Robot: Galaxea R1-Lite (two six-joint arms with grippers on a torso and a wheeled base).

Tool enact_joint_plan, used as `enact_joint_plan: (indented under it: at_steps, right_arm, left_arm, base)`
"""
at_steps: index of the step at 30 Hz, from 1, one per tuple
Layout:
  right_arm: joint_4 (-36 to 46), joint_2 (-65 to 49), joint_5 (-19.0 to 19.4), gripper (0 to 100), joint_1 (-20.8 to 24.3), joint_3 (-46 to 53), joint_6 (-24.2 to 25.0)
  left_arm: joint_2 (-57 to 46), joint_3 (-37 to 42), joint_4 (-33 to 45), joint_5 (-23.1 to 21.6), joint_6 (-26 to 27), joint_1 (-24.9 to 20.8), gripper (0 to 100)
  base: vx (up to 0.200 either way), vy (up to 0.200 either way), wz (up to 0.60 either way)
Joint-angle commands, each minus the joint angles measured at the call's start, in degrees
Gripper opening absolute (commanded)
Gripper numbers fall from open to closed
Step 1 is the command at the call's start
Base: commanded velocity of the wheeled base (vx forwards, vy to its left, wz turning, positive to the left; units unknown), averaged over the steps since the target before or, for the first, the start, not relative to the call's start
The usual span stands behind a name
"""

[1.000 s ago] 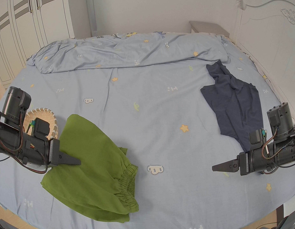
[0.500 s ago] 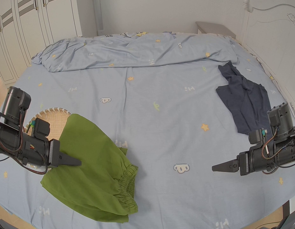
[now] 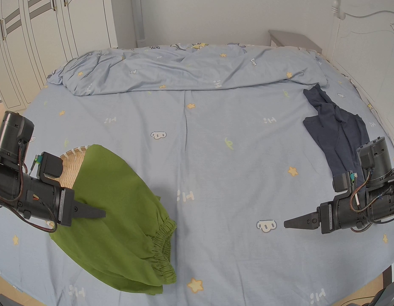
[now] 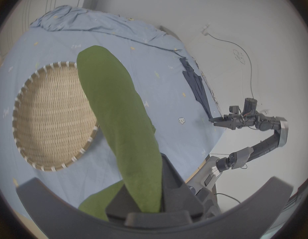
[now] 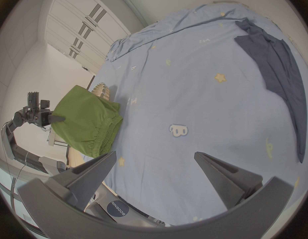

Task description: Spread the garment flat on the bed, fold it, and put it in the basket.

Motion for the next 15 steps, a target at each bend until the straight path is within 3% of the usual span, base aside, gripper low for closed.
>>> enact_joint_plan:
  at_steps: [1,5,10,13,15]
  right_arm:
    - [0.0,0.1,0.0,100,0.0,-0.1,0.0]
    - [0.0,0.2,0.0,100,0.0,0.0,0.0]
    - [0.0,0.2,0.0,100,0.0,0.0,0.1]
    - [0.0,0.2,0.0,100,-0.1,0.0,0.1]
    - [0.0,0.2,0.0,100,0.0,0.0,0.1]
  left_arm:
    - [-1.6,-0.5,0.0,0.0,2.9,0.5,0]
    - [-1.5,-2.8,-0.2,0.0,7.1,0.8,0]
    - [-1.2,-5.4,-1.2,0.3,7.3,2.1,0]
    - [-1.2,-7.2,-3.4,0.5,7.4,4.1,0]
    - [-1.3,-7.8,-9.2,0.4,7.3,7.6,0]
  base:
    - [0.000,0.000,0.00]
    - [0.000,0.000,0.00]
    - [0.000,0.000,0.00]
    - [0.000,0.000,0.00]
    - [0.000,0.000,0.00]
